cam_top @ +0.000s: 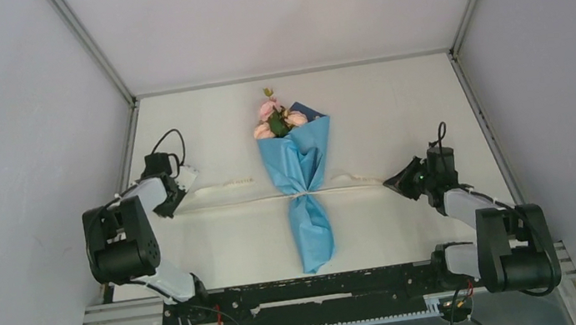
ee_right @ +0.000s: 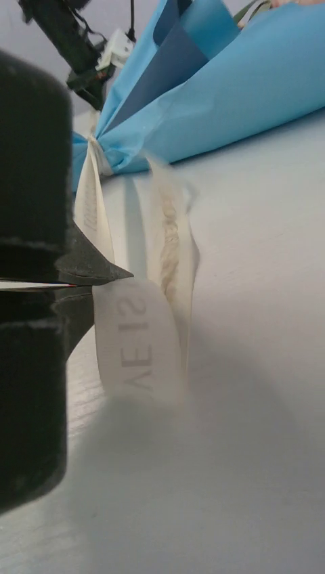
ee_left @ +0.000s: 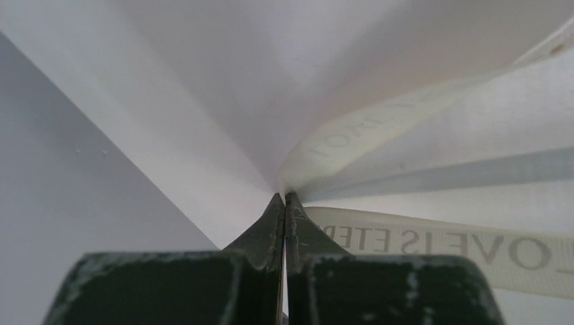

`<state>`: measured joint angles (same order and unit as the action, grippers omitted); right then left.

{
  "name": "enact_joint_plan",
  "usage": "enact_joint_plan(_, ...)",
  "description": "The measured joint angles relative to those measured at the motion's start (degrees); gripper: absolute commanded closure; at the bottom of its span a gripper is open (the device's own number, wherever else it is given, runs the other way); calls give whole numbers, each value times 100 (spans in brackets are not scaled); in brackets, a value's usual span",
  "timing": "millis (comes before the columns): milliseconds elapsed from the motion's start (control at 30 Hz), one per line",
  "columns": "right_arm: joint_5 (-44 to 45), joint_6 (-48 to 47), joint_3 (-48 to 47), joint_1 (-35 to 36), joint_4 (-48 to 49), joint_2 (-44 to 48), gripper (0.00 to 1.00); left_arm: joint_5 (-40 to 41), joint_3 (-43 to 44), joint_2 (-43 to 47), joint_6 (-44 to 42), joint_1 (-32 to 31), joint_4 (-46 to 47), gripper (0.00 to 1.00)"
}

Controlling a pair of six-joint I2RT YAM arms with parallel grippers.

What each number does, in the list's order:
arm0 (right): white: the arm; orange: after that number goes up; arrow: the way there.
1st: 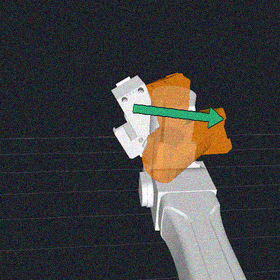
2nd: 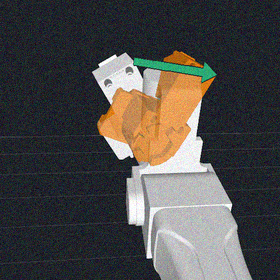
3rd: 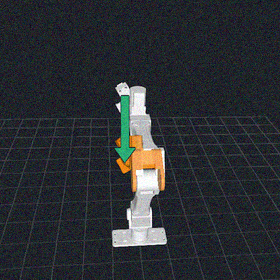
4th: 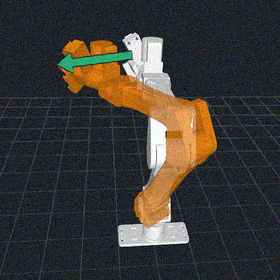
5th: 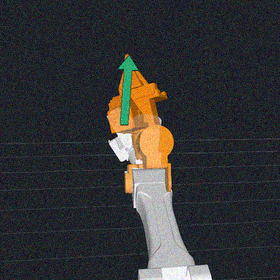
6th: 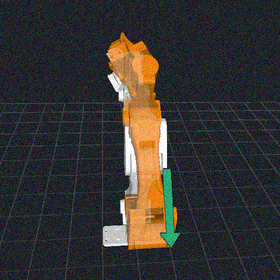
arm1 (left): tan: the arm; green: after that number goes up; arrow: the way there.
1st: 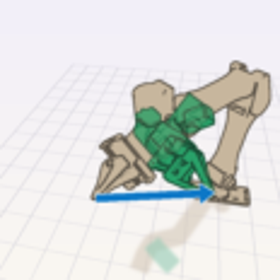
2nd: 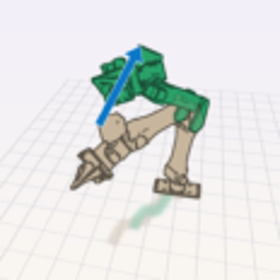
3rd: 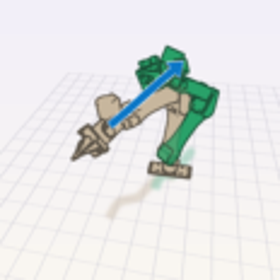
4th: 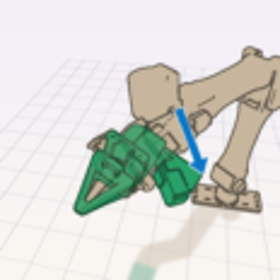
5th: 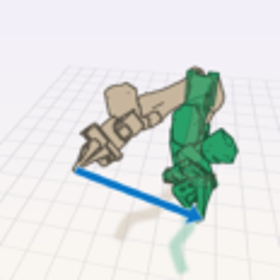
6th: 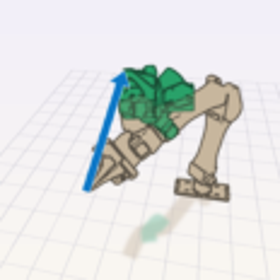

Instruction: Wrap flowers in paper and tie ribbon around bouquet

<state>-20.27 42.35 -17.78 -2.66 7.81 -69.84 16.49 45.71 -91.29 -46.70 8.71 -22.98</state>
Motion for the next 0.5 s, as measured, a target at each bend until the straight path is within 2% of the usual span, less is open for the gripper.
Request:
enact_joint_plan(200,-455,197,22,-286,-170,35,100,-52,0,-13,-39,474,264,100)
enact_joint_plan(500,-605,142,15,-586,-455,254,100,-55,0,-70,-140,629,461,100)
